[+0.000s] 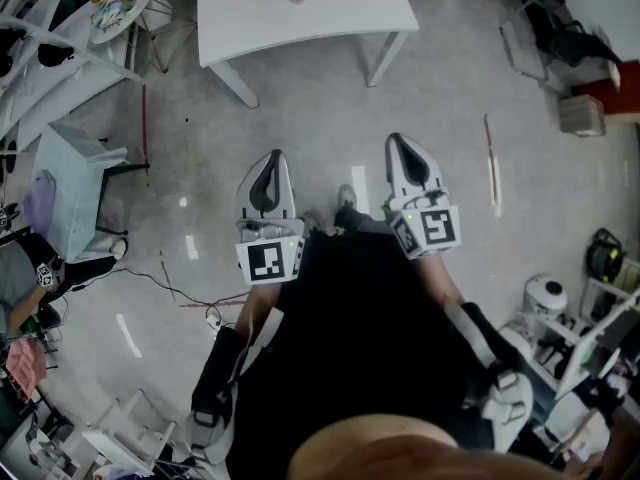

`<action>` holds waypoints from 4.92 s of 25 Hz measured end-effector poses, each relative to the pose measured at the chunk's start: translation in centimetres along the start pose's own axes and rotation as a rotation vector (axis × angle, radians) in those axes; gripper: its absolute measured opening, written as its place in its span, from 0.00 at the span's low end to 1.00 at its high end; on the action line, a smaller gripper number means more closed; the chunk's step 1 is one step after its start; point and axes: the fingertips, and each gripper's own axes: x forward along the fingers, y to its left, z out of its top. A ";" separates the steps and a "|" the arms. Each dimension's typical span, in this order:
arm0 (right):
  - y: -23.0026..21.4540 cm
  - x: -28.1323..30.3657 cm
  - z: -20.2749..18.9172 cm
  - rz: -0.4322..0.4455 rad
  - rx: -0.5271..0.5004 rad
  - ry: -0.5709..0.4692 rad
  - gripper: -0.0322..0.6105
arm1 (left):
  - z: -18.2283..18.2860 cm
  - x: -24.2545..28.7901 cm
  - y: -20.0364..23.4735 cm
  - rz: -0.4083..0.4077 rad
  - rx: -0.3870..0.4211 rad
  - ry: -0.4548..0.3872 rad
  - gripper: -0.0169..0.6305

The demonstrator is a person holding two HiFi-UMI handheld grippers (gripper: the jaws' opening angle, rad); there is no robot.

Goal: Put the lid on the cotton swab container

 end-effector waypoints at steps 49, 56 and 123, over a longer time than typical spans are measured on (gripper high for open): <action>-11.1 7.4 -0.4 0.144 0.004 0.025 0.37 | -1.9 11.2 -5.7 0.110 0.035 0.058 0.04; -11.4 12.8 -1.1 0.156 0.001 0.049 0.37 | -3.8 15.9 -2.7 0.110 0.012 0.076 0.04; -21.3 63.1 -14.1 0.364 -0.104 0.367 0.37 | -27.4 60.0 19.8 -0.156 0.085 0.445 0.15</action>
